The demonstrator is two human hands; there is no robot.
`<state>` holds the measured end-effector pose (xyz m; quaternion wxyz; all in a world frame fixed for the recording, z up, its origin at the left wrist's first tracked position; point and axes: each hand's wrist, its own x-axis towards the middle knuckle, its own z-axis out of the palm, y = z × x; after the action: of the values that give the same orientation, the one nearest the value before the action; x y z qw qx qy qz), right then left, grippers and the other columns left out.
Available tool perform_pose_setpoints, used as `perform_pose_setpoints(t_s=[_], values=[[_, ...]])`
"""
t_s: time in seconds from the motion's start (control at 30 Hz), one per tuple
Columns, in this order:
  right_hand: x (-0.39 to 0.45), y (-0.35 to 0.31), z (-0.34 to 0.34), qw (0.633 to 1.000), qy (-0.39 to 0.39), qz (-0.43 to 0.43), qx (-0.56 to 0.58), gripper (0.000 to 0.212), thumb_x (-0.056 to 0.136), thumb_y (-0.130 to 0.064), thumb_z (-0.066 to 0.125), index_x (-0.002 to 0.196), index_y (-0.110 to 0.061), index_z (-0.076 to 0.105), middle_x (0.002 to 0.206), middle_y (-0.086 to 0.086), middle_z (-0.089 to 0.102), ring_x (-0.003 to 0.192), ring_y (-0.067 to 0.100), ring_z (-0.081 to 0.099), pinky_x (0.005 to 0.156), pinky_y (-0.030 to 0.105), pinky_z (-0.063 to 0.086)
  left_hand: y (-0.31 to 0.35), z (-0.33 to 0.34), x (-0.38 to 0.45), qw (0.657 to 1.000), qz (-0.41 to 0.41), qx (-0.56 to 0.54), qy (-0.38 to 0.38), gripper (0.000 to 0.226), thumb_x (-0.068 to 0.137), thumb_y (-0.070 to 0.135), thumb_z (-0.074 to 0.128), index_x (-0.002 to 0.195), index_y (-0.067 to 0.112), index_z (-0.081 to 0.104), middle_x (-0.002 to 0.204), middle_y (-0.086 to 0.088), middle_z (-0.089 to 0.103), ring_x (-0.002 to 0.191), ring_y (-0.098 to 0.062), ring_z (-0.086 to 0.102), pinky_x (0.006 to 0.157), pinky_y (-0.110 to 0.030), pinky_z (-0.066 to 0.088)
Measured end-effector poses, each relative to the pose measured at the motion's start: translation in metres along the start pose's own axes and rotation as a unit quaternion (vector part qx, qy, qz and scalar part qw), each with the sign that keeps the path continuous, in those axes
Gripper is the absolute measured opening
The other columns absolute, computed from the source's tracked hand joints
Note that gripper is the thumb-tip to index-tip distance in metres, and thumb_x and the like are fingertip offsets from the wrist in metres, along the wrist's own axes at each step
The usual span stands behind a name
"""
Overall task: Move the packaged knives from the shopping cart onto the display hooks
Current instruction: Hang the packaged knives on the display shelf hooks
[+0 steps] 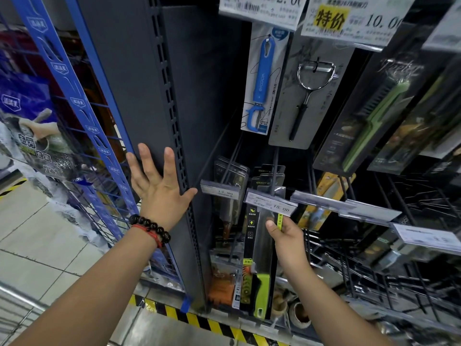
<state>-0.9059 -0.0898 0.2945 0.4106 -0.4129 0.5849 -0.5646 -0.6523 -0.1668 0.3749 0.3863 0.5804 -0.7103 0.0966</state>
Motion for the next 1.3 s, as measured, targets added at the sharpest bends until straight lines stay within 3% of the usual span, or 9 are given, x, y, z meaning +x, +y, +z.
perform_pose_setpoints(t_s=[0.1,0.3,0.53,0.8,0.9,1.03,1.1,1.2,1.3], values=[[0.000,0.006,0.001,1.000,0.003,0.018,-0.007,0.011,0.096,-0.012,0.058,0.098,-0.015,0.068,0.097,0.009,0.072,0.096,0.023,0.067,0.087,0.036,0.051,0.000,0.001,0.000,1.000,0.000,0.002,-0.001,0.142,0.063,0.031,0.088,0.141,0.045,-0.030,0.149,0.000,-0.022,0.139,-0.042,-0.009,0.105,-0.071,0.010],[0.017,0.007,0.002,0.998,0.017,0.058,-0.026,0.015,0.096,-0.016,0.059,0.108,-0.014,0.069,0.103,0.000,0.073,0.102,0.019,0.067,0.096,0.039,0.051,-0.001,0.003,0.000,1.000,-0.001,0.009,0.005,0.143,0.062,0.032,0.089,0.142,0.043,-0.030,0.150,-0.007,-0.013,0.139,-0.046,-0.008,0.105,-0.071,0.011],[0.041,-0.006,0.009,0.998,0.006,0.067,-0.009,0.024,0.099,-0.011,0.054,0.122,-0.013,0.058,0.111,-0.002,0.061,0.103,0.011,0.054,0.094,0.025,0.038,-0.002,0.005,0.001,1.000,0.002,0.007,0.013,0.143,0.063,0.030,0.089,0.141,0.044,-0.030,0.150,-0.012,-0.009,0.138,-0.045,-0.008,0.104,-0.072,0.009],[0.052,-0.016,0.007,0.995,-0.012,0.099,-0.030,0.011,0.099,-0.012,0.053,0.102,-0.019,0.060,0.096,-0.007,0.060,0.101,0.016,0.055,0.085,0.030,0.042,-0.001,0.007,0.001,1.000,-0.001,0.017,0.016,0.143,0.063,0.031,0.089,0.141,0.045,-0.030,0.150,-0.011,-0.010,0.138,-0.046,-0.009,0.104,-0.072,0.010],[0.049,-0.013,0.001,0.994,0.007,0.110,-0.006,0.019,0.097,-0.011,0.057,0.116,-0.010,0.060,0.106,0.000,0.061,0.099,0.015,0.056,0.083,0.028,0.049,0.002,0.005,-0.001,1.000,-0.003,0.016,0.027,0.141,0.063,0.029,0.089,0.143,0.044,-0.027,0.151,-0.011,-0.008,0.139,-0.045,-0.008,0.107,-0.068,0.009],[0.039,0.008,-0.021,0.992,0.051,0.100,-0.053,0.003,0.095,-0.014,0.060,0.098,-0.014,0.062,0.095,0.002,0.066,0.094,0.022,0.061,0.082,0.031,0.046,0.003,0.005,-0.012,0.999,-0.020,-0.020,0.038,0.119,0.074,0.035,0.080,0.149,0.041,-0.012,0.153,-0.018,-0.005,0.141,-0.045,-0.004,0.115,-0.050,-0.001],[0.030,0.018,-0.032,0.989,0.057,0.112,-0.079,0.014,0.095,-0.007,0.057,0.084,-0.015,0.061,0.082,0.003,0.062,0.082,0.023,0.059,0.077,0.034,0.045,0.005,0.008,-0.031,0.998,-0.025,-0.045,0.035,0.095,0.084,0.046,0.067,0.152,0.033,0.003,0.154,-0.020,0.001,0.142,-0.045,0.001,0.117,-0.044,-0.001],[0.013,0.021,-0.041,0.987,0.040,0.087,-0.132,0.020,0.093,-0.003,0.055,0.081,-0.018,0.062,0.080,-0.002,0.061,0.078,0.019,0.057,0.075,0.028,0.046,0.020,0.013,-0.071,0.992,-0.090,-0.087,-0.025,0.070,0.088,0.038,0.060,0.147,0.024,0.026,0.155,-0.015,0.009,0.142,-0.041,0.012,0.114,-0.054,0.019],[-0.001,0.013,-0.038,0.979,-0.032,0.021,-0.198,0.014,0.094,-0.008,0.057,0.088,-0.019,0.063,0.079,-0.008,0.062,0.068,0.008,0.056,0.061,0.014,0.043,0.031,0.015,-0.109,0.960,-0.159,-0.120,-0.199,0.058,0.094,0.032,0.058,0.146,0.024,0.033,0.158,-0.003,0.005,0.144,-0.031,0.017,0.113,-0.048,0.031]])
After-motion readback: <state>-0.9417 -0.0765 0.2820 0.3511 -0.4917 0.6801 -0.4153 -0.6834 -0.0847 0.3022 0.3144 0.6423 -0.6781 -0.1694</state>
